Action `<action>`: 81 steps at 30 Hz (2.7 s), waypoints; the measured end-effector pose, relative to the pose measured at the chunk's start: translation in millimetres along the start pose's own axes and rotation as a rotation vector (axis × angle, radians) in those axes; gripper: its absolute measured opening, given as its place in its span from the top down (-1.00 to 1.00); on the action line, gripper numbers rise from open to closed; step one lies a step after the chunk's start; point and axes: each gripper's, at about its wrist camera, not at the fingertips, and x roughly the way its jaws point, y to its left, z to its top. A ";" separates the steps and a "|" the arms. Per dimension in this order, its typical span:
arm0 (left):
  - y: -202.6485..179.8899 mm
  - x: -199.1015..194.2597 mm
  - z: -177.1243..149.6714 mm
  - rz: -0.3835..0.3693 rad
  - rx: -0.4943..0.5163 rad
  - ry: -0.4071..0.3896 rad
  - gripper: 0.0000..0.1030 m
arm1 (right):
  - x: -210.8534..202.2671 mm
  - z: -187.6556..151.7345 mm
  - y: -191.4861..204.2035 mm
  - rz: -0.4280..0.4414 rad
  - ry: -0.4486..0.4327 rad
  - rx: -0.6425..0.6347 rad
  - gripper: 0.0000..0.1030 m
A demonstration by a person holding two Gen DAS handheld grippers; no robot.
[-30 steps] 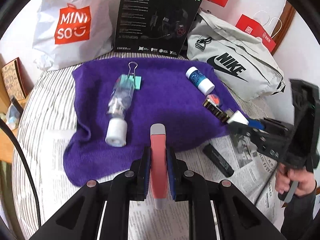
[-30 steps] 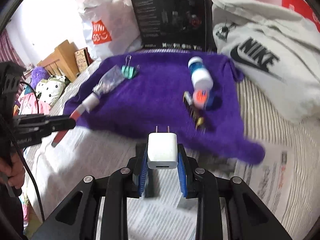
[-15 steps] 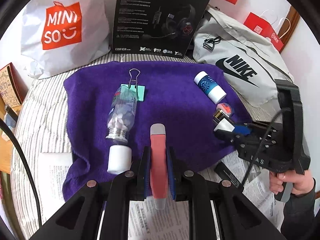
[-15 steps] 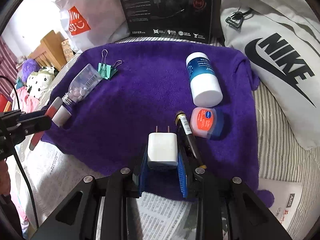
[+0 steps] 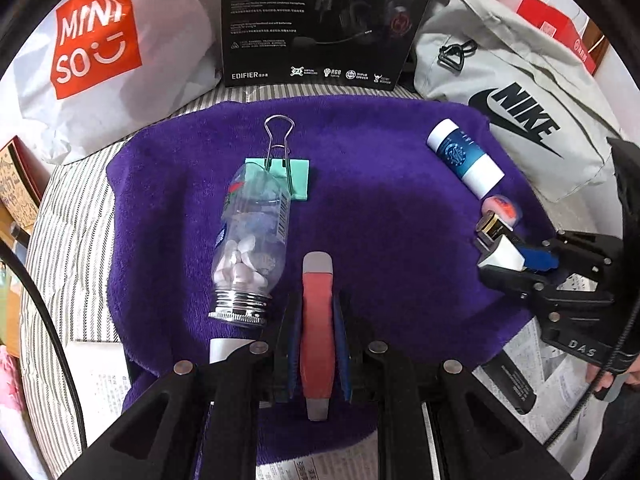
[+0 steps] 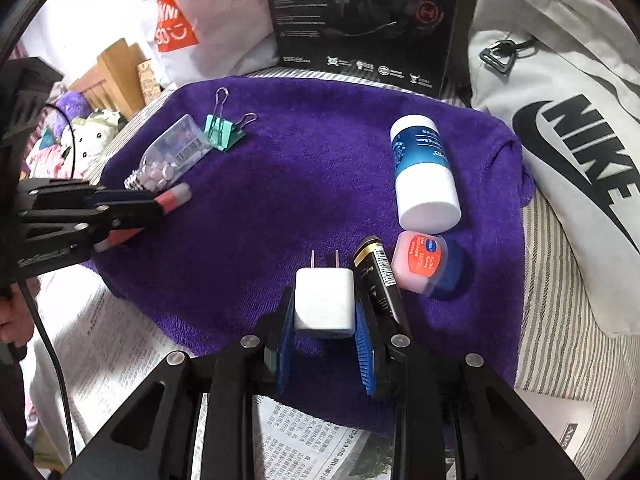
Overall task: Organize rigid objects
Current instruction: 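Set the charger plug on the towel with right tool while left tool sets the pink marker, then grasp the white round USB light with right tool while left tool moves back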
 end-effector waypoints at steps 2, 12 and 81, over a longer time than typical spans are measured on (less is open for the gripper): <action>-0.2 2.0 -1.1 0.002 0.005 0.001 0.70 | 0.3 0.5 -1.3 0.012 0.001 -0.008 0.46; -0.5 0.3 -5.6 0.008 0.024 -0.015 0.70 | 2.4 5.6 -3.0 0.049 0.041 -0.004 0.35; -104.4 -51.6 -91.4 -0.104 0.004 0.022 0.21 | -77.2 -155.1 -34.4 -0.120 -0.104 0.217 0.54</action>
